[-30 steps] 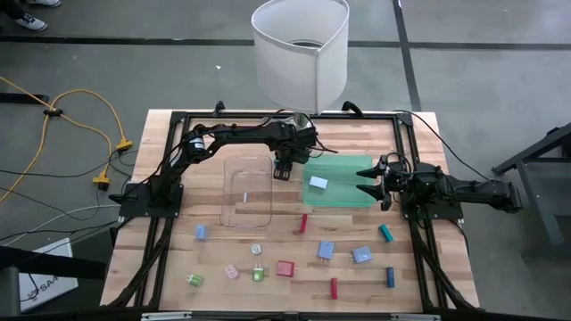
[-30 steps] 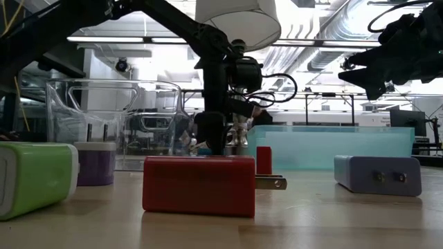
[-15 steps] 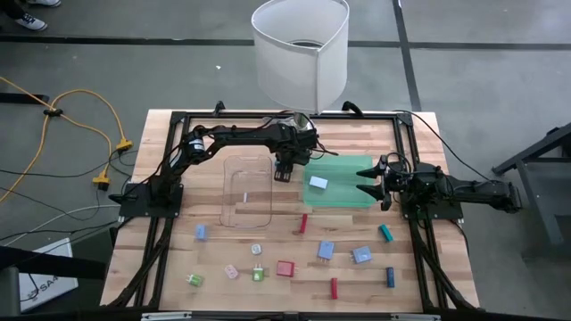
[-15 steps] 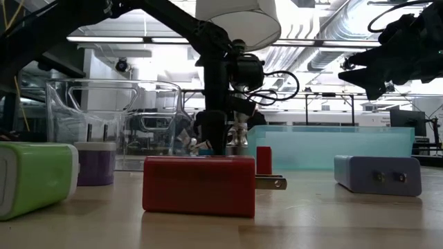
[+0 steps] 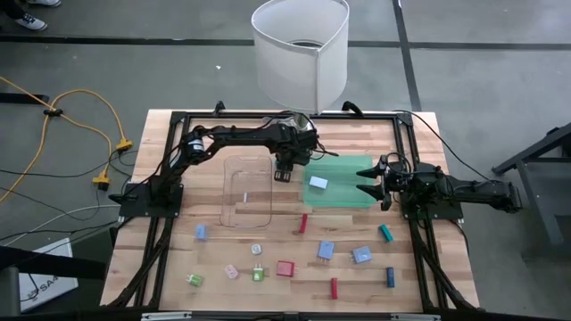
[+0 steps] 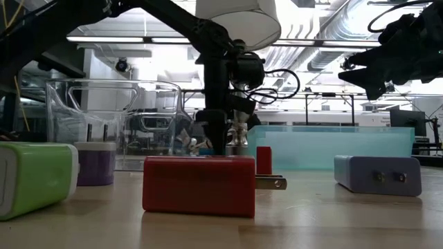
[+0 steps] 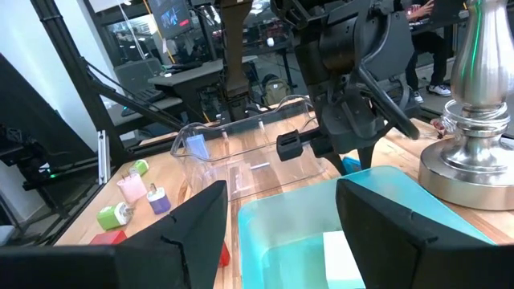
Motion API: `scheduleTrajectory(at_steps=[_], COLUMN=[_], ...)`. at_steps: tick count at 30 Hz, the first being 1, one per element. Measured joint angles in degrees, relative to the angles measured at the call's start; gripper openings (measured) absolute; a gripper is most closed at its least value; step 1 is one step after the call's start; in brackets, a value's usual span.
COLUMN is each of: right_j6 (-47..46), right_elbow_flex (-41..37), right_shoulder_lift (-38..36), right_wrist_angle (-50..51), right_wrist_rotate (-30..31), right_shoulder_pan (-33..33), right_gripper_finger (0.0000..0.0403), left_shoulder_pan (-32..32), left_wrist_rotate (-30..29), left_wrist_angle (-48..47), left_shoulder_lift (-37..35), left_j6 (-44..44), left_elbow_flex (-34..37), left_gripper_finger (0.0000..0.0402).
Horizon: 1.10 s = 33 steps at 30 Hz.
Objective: Pick & Place Office items
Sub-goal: Put the top blue timer into the green bin
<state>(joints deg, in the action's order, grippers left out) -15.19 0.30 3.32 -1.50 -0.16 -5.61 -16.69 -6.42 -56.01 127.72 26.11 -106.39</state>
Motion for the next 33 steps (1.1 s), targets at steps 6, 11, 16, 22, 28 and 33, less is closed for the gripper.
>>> scheduleTrajectory(at_steps=[6, 11, 16, 22, 28, 33], right_j6=[0.0, 0.0, 0.0, 0.0, 0.0, 0.0], right_elbow_flex=[0.0, 0.0, 0.0, 0.0, 0.0, 0.0], right_shoulder_lift=[0.0, 0.0, 0.0, 0.0, 0.0, 0.0], right_wrist_angle=[0.0, 0.0, 0.0, 0.0, 0.0, 0.0], right_wrist_rotate=[0.0, 0.0, 0.0, 0.0, 0.0, 0.0], right_shoulder_pan=[0.0, 0.0, 0.0, 0.0, 0.0, 0.0], right_gripper_finger=[0.0221, 0.0221, 0.0221, 0.0221, 0.0221, 0.0221], left_shoulder_pan=[0.0, 0.2, 0.1, 0.1, 0.4, 0.5], left_wrist_rotate=[-0.5, -1.1, -1.0, -1.0, -2.0, -2.5], left_wrist_angle=[0.2, 0.1, 0.2, 0.2, 0.1, 0.3], left_shoulder_lift=[-0.6, -0.6, -0.5, -0.5, -0.9, -1.1], left_j6=[0.0, 0.0, 0.0, -0.1, 0.0, -0.4], left_elbow_flex=[-0.1, -0.1, -0.1, -0.1, 0.0, 0.0], left_gripper_finger=[0.0043, 0.0043, 0.0056, 0.0058, 0.0042, 0.004])
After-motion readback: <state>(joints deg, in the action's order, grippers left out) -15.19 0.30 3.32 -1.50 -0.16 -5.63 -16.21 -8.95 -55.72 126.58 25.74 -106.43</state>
